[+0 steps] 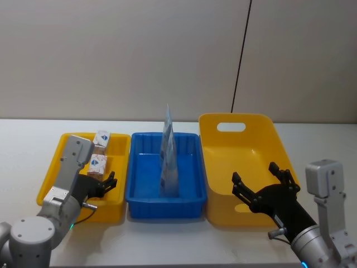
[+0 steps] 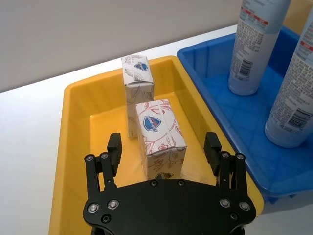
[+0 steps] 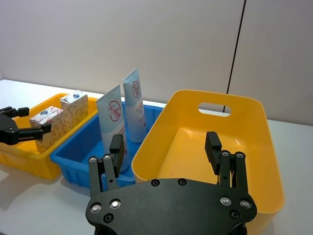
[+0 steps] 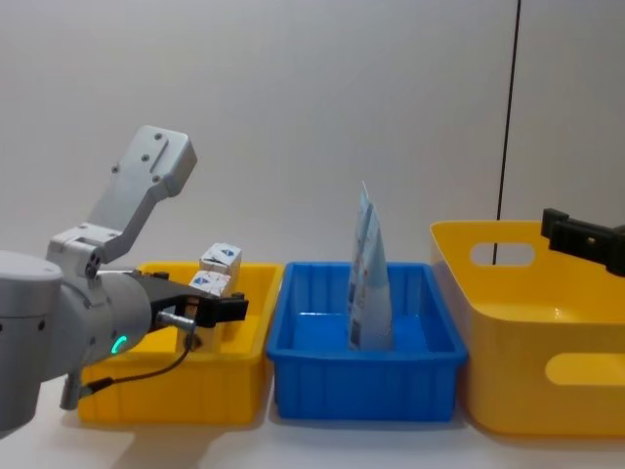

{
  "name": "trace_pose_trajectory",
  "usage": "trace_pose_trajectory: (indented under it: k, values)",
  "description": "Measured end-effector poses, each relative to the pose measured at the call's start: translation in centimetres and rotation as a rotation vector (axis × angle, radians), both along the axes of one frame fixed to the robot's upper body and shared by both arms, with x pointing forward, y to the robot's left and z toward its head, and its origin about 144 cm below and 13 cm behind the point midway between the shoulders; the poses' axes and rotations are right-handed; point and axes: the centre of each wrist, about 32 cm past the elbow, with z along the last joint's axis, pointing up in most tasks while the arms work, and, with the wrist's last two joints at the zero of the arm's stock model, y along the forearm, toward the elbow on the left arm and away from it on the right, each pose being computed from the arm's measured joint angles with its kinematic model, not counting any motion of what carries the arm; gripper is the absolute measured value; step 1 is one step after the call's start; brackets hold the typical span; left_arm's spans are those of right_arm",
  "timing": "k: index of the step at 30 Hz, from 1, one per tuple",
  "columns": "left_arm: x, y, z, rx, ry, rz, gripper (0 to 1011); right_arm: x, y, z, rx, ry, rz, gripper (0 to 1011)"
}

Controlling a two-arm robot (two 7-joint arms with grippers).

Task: Bimanual collaborative sorting of washing and personal care products

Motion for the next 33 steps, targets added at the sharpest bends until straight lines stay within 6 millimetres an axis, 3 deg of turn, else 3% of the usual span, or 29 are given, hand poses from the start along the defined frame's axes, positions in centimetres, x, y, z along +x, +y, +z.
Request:
trace_pose_trajectory:
  k: [19, 25, 33]
  values:
    - [2.0, -0.2, -1.0, 0.011, 0.011, 0.028, 997, 0.0, 0.0, 0.0, 0.0, 0.0, 0.0, 1000]
    - [2.7, -0.3, -1.4, 0.002, 0.006, 0.036, 885, 0.0, 0.0, 0.0, 0.0, 0.0, 0.0, 1000]
    - [3.4, -0.5, -1.6, -0.007, 0.003, 0.036, 648, 0.0, 0.0, 0.0, 0.0, 0.0, 0.0, 1000]
